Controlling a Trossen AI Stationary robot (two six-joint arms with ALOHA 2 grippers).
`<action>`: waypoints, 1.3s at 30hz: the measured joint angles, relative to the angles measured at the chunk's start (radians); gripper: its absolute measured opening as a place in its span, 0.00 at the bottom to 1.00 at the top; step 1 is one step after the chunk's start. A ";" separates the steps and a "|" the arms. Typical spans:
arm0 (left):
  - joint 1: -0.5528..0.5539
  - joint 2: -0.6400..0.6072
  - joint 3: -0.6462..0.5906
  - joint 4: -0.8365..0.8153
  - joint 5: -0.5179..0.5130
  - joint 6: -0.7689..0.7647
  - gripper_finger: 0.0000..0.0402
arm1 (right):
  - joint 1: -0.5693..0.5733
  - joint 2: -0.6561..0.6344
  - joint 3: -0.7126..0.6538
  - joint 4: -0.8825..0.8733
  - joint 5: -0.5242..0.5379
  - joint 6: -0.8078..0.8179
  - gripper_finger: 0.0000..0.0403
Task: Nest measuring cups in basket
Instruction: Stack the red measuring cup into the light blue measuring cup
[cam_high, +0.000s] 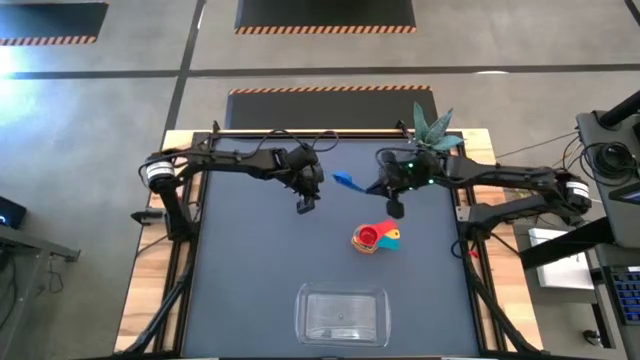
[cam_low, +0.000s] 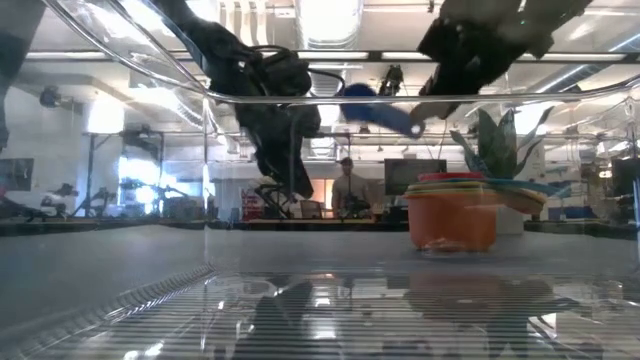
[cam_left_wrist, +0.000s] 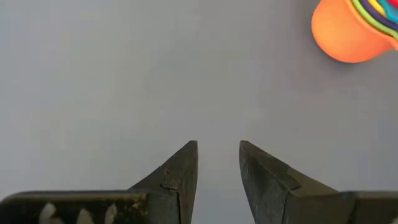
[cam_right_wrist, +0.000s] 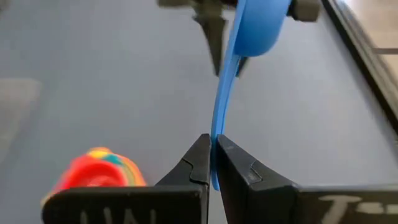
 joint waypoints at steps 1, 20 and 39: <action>-0.001 0.000 0.000 0.000 0.000 0.000 0.25 | 0.000 -0.014 0.000 -0.004 -0.023 0.016 0.02; -0.025 -0.041 0.001 0.052 0.001 0.006 0.25 | 0.047 -0.088 -0.065 -0.101 -0.245 0.196 0.02; -0.024 -0.446 -0.200 0.240 0.009 0.011 0.19 | 0.064 -0.169 -0.113 -0.102 -0.297 0.226 0.02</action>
